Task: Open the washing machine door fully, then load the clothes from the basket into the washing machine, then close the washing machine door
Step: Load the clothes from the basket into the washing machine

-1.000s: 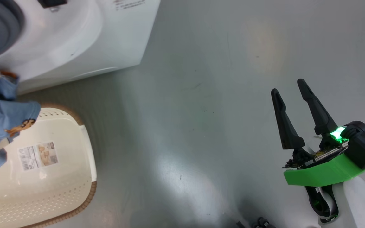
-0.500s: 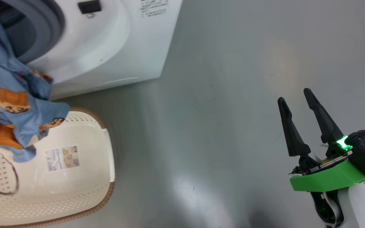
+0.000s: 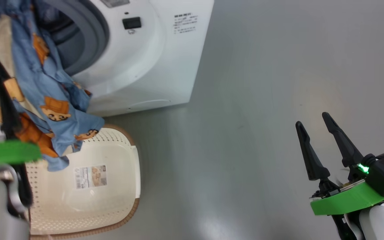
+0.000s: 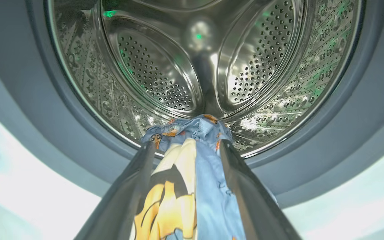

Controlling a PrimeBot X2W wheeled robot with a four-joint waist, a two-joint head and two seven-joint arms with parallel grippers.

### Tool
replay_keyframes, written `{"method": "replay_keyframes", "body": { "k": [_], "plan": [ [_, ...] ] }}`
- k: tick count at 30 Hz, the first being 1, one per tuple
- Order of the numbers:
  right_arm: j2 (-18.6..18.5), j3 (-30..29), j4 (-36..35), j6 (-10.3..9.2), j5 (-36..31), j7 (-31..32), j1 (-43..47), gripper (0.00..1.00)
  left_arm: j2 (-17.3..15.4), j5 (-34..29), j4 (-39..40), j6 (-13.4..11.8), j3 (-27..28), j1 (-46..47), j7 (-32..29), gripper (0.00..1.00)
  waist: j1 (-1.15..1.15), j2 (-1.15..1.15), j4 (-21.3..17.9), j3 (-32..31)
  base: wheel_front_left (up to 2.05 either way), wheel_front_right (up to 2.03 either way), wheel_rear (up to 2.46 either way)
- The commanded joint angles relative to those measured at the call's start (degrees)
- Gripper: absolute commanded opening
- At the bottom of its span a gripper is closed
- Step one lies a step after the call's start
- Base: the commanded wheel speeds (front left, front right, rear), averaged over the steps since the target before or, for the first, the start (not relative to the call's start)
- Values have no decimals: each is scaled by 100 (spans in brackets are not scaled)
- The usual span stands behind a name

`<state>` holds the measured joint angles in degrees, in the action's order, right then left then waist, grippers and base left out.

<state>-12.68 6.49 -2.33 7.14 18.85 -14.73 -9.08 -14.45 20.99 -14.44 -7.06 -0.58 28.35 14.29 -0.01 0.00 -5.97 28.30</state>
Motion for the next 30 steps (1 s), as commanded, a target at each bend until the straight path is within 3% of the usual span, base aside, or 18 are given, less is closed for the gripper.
{"method": "replay_keyframes", "body": {
  "k": [1,8,12,30],
  "plan": [
    [-93,101,-93,35,-96,-27,179,100,-168,-60,334,-88,148,-317,38,100,1,0,131,-234,0,0,0],
    [-170,73,-25,35,-141,-27,371,100,212,-193,1321,-389,7,-1784,55,100,1,0,229,-622,0,0,0],
    [-224,65,21,35,-154,-27,490,100,347,-251,1551,-428,-197,-2227,29,100,1,0,293,-811,0,0,0],
    [-272,192,168,35,-182,-27,860,100,590,-156,1348,-329,-687,-3001,-96,100,1,0,367,-1474,0,0,0]
  ]
}}
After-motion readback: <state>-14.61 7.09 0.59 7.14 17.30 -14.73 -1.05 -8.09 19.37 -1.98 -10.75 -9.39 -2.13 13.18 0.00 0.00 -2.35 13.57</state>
